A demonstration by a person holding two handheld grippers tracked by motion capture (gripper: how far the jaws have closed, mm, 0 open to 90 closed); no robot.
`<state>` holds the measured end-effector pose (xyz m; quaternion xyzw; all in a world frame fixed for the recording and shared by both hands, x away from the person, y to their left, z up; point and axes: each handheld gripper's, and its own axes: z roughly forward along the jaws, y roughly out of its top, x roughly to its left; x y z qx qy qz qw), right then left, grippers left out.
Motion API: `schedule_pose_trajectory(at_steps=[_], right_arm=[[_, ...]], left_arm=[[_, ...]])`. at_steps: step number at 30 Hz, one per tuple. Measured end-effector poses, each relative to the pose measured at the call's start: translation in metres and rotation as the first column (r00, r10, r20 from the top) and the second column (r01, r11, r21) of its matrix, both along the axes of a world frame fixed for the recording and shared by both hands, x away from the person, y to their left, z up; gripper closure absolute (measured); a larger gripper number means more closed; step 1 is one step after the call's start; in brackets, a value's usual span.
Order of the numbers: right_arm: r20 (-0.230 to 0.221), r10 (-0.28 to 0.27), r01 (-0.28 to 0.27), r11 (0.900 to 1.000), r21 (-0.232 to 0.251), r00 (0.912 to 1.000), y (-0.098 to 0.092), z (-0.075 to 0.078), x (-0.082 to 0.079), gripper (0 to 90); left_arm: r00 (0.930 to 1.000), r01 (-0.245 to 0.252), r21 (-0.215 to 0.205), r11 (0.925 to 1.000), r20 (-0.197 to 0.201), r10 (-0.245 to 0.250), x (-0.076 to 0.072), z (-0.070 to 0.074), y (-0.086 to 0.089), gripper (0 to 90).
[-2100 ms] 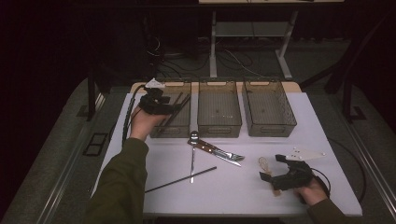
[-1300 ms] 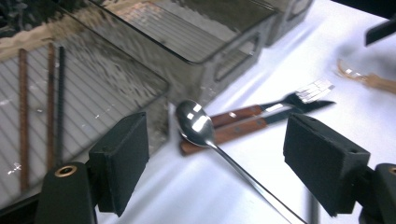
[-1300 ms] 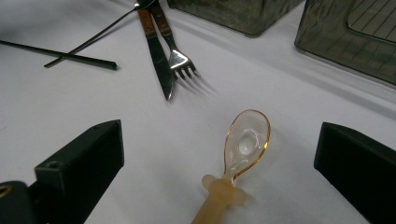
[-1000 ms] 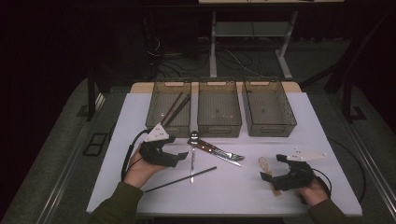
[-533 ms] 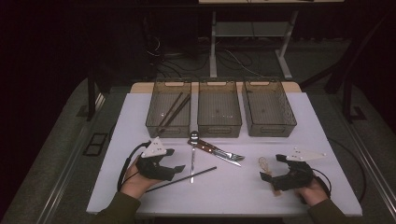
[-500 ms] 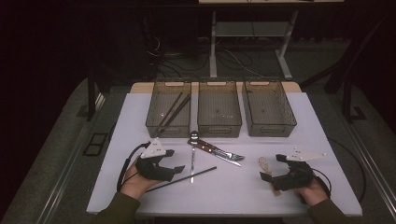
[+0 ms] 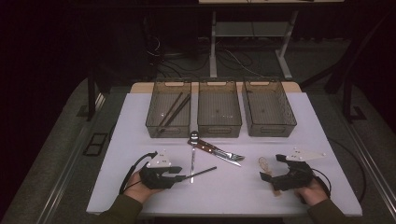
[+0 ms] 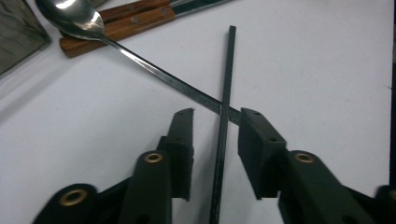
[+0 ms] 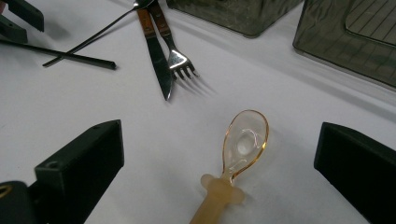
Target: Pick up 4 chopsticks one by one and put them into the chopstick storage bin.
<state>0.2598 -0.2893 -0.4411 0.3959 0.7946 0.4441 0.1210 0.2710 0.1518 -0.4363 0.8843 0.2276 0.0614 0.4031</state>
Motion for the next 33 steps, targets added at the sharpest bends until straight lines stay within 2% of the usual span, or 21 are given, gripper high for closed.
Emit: schedule_pose_trajectory(at_steps=[5, 15, 25, 33], right_arm=[[-0.001, 0.002, -0.002, 1.0, -0.001, 1.0, 0.001, 0.0, 0.0, 1.3], [-0.002, 0.002, -0.002, 1.0, -0.003, 1.0, 0.001, -0.001, 0.0, 1.2], [-0.003, 0.004, -0.004, 1.0, -0.005, 1.0, 0.001, -0.001, 0.0, 1.3], [-0.001, 0.005, -0.005, 1.0, -0.006, 1.0, 0.001, -0.001, 0.0, 1.3]], left_arm=[[0.9996, 0.026, 0.003, 0.9997, -0.015, -0.026, 0.001, -0.003, -0.002, 73.9], [0.9985, 0.051, 0.063, 0.9967, -0.024, -0.049, 0.003, -0.011, -0.011, 78.7], [0.998, 0.056, 0.062, 0.9965, -0.031, -0.054, 0.004, -0.011, -0.01, 85.2], [0.9978, 0.048, 0.062, 0.9969, -0.05, -0.045, 0.006, -0.01, -0.011, 85.6]])
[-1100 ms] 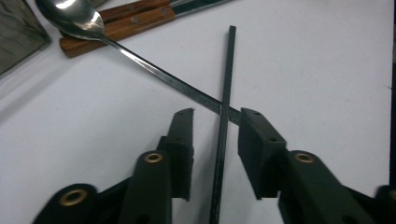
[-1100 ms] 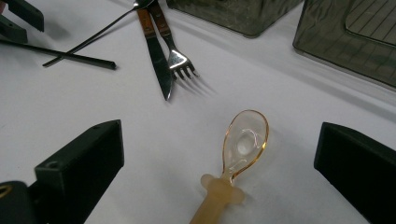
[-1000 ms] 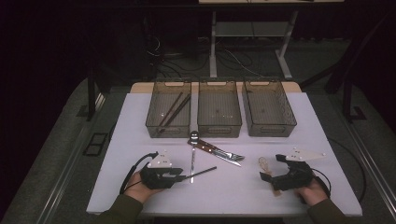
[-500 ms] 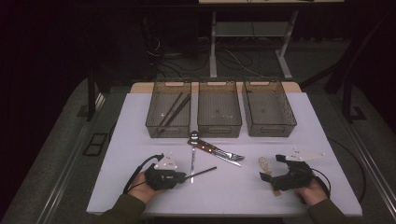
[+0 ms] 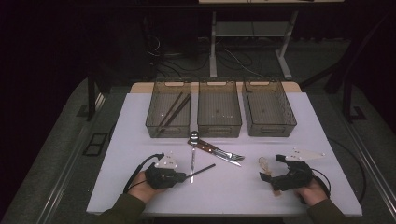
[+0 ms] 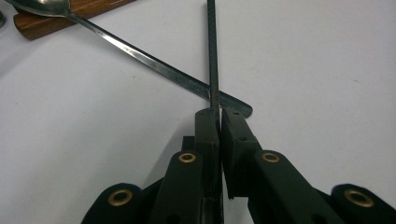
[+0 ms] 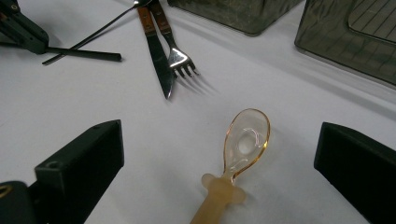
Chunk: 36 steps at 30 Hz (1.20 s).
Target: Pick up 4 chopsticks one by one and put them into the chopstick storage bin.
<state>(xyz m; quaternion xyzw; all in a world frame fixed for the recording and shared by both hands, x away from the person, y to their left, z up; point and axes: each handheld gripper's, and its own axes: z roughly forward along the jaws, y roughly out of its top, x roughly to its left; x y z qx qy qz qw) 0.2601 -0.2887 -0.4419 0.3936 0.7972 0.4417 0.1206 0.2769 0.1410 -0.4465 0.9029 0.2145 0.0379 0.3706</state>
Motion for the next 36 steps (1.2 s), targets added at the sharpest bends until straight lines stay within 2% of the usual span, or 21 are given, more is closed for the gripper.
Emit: schedule_pose_trajectory(at_steps=[6, 19, 24, 25, 33, 35, 36], right_arm=[[0.001, 0.001, -0.001, 1.0, 0.0, 1.0, 0.0, 0.0, 0.0, 1.3], [0.001, 0.001, -0.001, 1.0, 0.001, 1.0, 0.0, 0.001, 0.0, 1.3], [0.002, 0.002, -0.002, 1.0, 0.001, 1.0, 0.0, 0.001, 0.0, 1.3], [0.001, 0.002, -0.002, 1.0, 0.001, 1.0, 0.0, 0.001, 0.0, 1.3], [0.001, 0.004, -0.004, 1.0, 0.001, 1.0, 0.0, 0.001, 0.0, 1.3], [0.001, 0.003, -0.003, 1.0, 0.001, 1.0, 0.0, 0.001, 0.0, 1.3], [0.001, 0.003, -0.003, 1.0, 0.0, 1.0, 0.0, 0.001, 0.0, 1.3]], left_arm=[[0.9999, -0.004, 0.003, 1.0, -0.012, 0.004, 0.0, 0.003, 0.0, 85.6], [0.996, -0.085, -0.044, 0.9954, -0.031, 0.084, 0.001, 0.013, 0.01, 85.6], [0.9916, -0.129, -0.055, 0.9901, -0.019, 0.128, 0.003, 0.015, 0.018, 85.6], [0.9893, -0.145, -0.056, 0.9878, -0.026, 0.144, 0.003, 0.016, 0.019, 85.6], [0.9832, -0.183, -0.063, 0.9812, -0.008, 0.182, 0.006, 0.019, 0.027, 85.6], [0.9801, -0.198, -0.062, 0.9782, -0.009, 0.198, 0.006, 0.02, 0.03, 85.5], [0.9763, -0.216, -0.076, 0.9734, -0.011, 0.216, 0.006, 0.021, 0.03, 85.6]])
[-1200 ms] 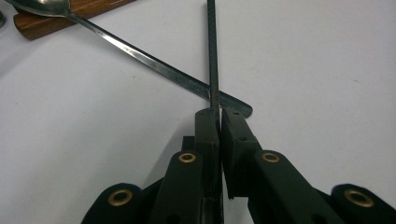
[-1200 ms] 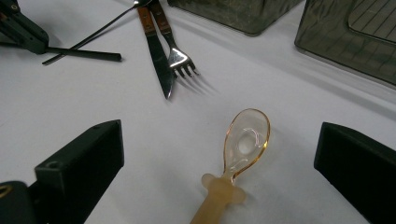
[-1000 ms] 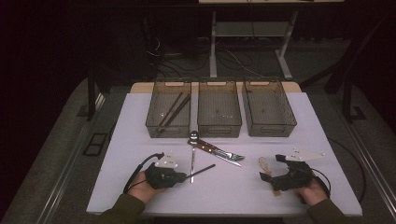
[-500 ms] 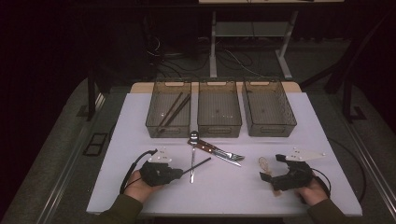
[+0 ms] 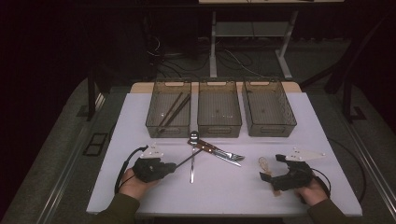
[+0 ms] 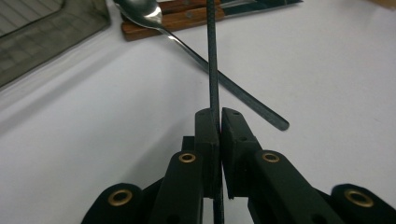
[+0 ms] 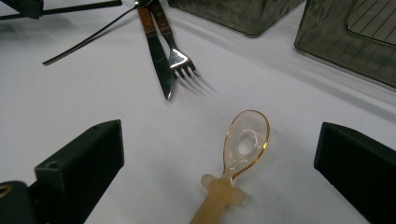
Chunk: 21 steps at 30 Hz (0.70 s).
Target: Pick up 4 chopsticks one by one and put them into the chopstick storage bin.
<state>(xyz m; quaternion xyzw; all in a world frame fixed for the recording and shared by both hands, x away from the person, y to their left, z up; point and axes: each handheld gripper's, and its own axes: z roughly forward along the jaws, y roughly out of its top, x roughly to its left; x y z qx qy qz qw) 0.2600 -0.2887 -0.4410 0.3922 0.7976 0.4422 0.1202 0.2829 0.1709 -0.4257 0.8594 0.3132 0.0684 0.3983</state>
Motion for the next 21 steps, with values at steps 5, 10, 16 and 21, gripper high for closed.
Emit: schedule_pose_trajectory(at_steps=[5, 10, 16, 21], right_arm=[[0.001, 0.002, -0.002, 1.0, -0.004, 1.0, 0.0, -0.001, 0.0, 1.3], [0.001, 0.002, -0.002, 1.0, -0.005, 1.0, 0.0, -0.001, 0.001, 1.3], [0.0, 0.003, -0.003, 1.0, -0.004, 1.0, 0.0, -0.001, 0.001, 1.3], [0.0, 0.005, -0.005, 1.0, -0.002, 1.0, 0.0, -0.001, 0.001, 1.3]], left_arm=[[0.9994, -0.033, -0.01, 0.9994, 0.009, 0.033, 0.002, 0.005, 0.005, 85.6], [0.9985, -0.05, -0.011, 0.9987, 0.021, 0.05, 0.006, 0.01, 0.011, 85.6], [0.9967, -0.073, -0.04, 0.9965, 0.034, 0.074, 0.009, 0.019, 0.014, 85.6], [0.9946, -0.09, -0.049, 0.9948, 0.047, 0.092, 0.015, 0.025, 0.015, 85.5]])
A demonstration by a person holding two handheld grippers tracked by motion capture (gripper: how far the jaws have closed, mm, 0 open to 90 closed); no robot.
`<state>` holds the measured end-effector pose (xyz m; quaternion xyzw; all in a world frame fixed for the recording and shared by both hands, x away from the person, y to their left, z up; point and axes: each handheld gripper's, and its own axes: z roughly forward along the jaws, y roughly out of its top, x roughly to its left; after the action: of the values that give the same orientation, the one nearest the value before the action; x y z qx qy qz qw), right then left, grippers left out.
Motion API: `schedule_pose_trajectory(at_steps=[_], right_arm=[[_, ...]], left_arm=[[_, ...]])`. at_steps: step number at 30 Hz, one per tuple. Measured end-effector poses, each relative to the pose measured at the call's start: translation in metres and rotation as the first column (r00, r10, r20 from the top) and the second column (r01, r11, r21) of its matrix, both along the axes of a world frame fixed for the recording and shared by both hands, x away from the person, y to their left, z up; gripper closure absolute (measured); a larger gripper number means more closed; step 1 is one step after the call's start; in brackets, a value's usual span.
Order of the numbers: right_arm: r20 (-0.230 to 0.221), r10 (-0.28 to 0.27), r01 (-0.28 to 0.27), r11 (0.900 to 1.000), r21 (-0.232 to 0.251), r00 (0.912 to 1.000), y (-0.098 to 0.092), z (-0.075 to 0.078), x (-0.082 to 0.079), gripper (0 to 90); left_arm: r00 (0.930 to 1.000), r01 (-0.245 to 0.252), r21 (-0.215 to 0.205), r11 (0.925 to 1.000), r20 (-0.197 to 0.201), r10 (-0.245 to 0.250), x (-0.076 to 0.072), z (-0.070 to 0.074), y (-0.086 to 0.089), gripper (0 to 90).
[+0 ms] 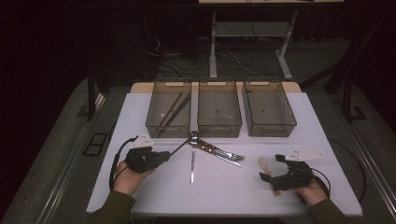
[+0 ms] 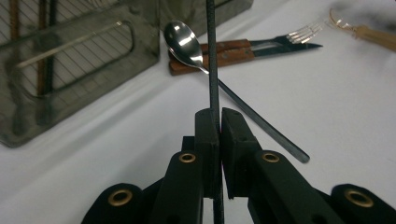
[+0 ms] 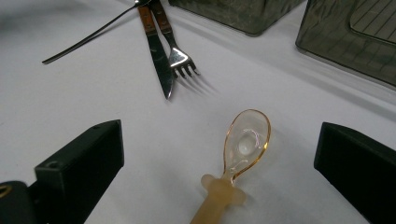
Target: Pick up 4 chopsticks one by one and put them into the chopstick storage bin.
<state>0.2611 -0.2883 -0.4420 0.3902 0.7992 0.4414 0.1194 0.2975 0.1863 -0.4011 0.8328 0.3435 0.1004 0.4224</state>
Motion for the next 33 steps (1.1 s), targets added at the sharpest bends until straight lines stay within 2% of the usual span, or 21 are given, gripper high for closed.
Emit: schedule_pose_trajectory(at_steps=[6, 24, 29, 33], right_arm=[[-0.003, -0.002, 0.002, 1.0, 0.001, 1.0, 0.0, 0.0, 0.0, 1.3], [-0.016, -0.009, 0.009, 1.0, -0.001, 0.9998, 0.001, -0.003, 0.001, 1.3], [-0.018, -0.01, 0.01, 1.0, 0.002, 0.9998, 0.001, -0.004, 0.001, 1.3], [-0.021, -0.009, 0.009, 1.0, 0.003, 0.9997, 0.002, -0.004, 0.001, 1.3]], left_arm=[[0.9997, -0.014, -0.005, 0.9999, 0.02, 0.014, 0.01, 0.01, 0.002, 85.6], [0.996, -0.079, -0.05, 0.9956, 0.036, 0.081, 0.041, 0.028, 0.01, 85.6], [0.9947, -0.089, -0.058, 0.9944, 0.047, 0.091, 0.054, 0.033, 0.007, 85.6], [0.9925, -0.106, -0.074, 0.9915, 0.052, 0.11, 0.07, 0.039, 0.003, 85.6]])
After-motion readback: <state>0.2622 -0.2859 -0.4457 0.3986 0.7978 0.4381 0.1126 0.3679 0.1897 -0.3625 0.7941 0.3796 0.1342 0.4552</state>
